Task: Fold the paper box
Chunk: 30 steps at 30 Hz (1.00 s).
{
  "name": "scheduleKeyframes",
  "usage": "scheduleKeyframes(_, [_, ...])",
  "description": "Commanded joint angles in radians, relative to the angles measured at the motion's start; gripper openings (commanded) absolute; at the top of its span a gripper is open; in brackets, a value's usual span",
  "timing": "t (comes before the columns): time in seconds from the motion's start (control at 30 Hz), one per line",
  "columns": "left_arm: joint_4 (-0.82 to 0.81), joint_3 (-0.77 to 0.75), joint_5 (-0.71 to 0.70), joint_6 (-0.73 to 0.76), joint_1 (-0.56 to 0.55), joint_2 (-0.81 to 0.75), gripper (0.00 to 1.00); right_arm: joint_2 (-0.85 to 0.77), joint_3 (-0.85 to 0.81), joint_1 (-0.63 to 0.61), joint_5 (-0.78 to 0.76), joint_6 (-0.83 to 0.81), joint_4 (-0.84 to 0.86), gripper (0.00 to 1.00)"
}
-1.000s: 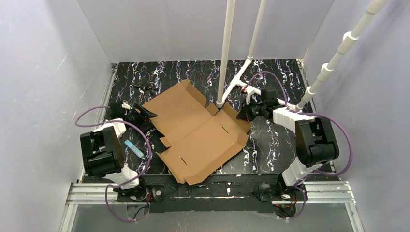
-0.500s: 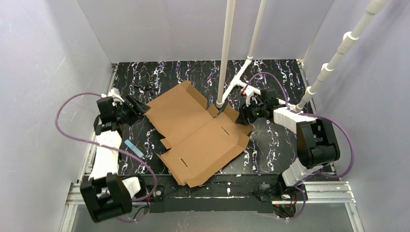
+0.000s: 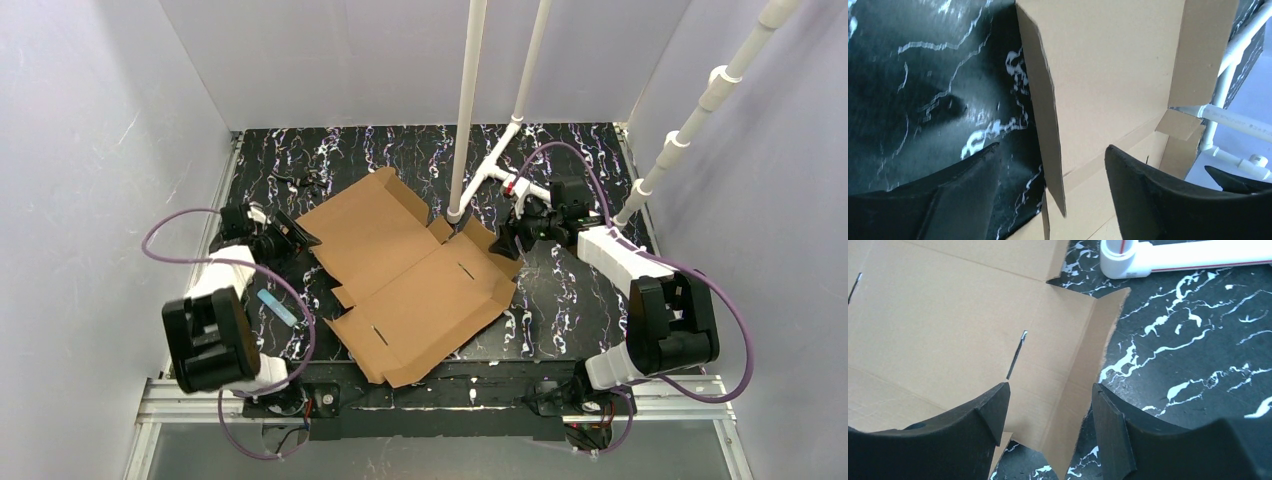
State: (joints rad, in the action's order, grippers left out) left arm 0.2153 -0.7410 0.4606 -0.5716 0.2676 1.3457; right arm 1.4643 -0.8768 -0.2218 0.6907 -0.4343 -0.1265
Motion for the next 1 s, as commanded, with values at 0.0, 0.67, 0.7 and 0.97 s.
scheduleKeyframes(0.0, [-0.038,-0.096,0.051,-0.017,-0.022,0.132,0.68,0.004,-0.032,0.004,0.077,-0.074,-0.058,0.70])
scheduleKeyframes(0.67, [-0.334,0.293,0.012,0.021,-0.133,-0.578,0.00,0.127,-0.056,-0.208,-0.432,0.272,0.379,0.01])
scheduleKeyframes(0.7, [-0.346,0.308,0.024,0.011,-0.135,-0.606,0.00,0.145,-0.041,-0.227,-0.434,0.270,0.428,0.01])
scheduleKeyframes(0.97, [-0.352,0.309,0.033,0.016,-0.136,-0.651,0.00,0.200,-0.010,-0.310,-0.430,0.215,0.482,0.01])
